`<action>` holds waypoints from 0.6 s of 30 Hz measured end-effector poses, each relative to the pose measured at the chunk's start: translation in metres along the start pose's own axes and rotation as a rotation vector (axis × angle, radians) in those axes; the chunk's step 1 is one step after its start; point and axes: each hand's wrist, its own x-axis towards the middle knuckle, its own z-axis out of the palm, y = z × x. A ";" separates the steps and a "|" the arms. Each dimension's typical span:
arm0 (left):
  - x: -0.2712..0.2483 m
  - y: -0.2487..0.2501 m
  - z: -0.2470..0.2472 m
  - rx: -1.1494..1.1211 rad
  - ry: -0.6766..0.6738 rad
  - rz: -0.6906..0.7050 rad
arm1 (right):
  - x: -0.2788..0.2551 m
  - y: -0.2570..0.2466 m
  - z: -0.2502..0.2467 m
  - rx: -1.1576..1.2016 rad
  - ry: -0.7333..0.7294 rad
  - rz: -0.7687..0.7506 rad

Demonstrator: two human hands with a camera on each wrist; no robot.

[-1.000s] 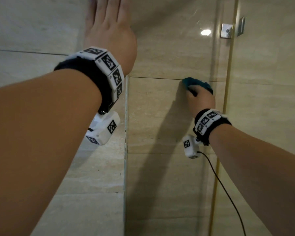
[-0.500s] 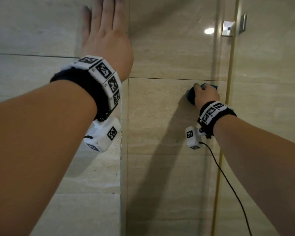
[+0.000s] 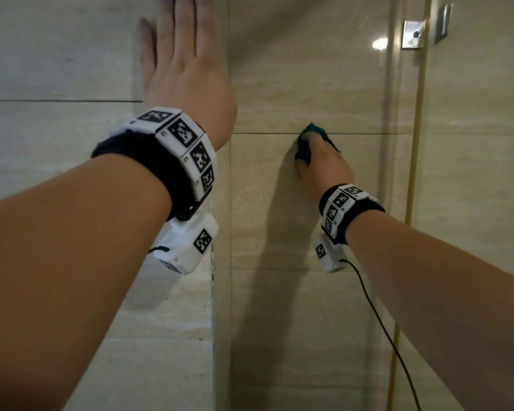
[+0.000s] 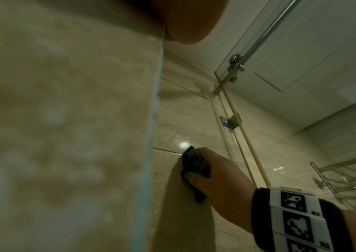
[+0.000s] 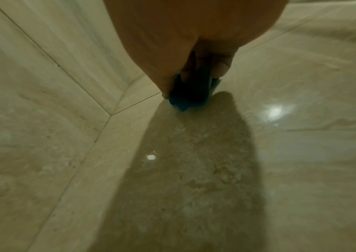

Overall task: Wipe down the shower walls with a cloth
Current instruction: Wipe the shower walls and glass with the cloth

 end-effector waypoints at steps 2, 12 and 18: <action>0.000 0.000 0.001 0.014 0.006 0.001 | 0.001 0.002 0.003 -0.028 0.026 -0.022; -0.002 0.001 0.000 0.047 0.033 0.005 | 0.003 0.004 0.025 -0.073 0.138 -0.092; -0.004 0.000 0.000 0.062 0.058 0.023 | -0.001 -0.045 0.061 -0.055 0.026 -0.229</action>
